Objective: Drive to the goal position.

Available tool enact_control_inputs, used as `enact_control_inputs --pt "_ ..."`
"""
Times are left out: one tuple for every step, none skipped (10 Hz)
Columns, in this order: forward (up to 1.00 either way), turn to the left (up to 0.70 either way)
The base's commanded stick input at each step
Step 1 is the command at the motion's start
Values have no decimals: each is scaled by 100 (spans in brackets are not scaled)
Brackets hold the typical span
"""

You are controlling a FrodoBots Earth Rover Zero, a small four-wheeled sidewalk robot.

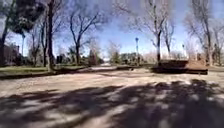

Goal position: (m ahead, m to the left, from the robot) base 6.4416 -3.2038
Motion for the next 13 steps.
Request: enact_control_inputs --pt "100 0" --pt "100 0" --pt "100 0" --pt "100 0" --pt "100 0" --pt "100 0" --pt "100 0" --pt "100 26" --pt "100 39" --pt "100 40" --pt "100 19" --pt "100 0" --pt "100 0"
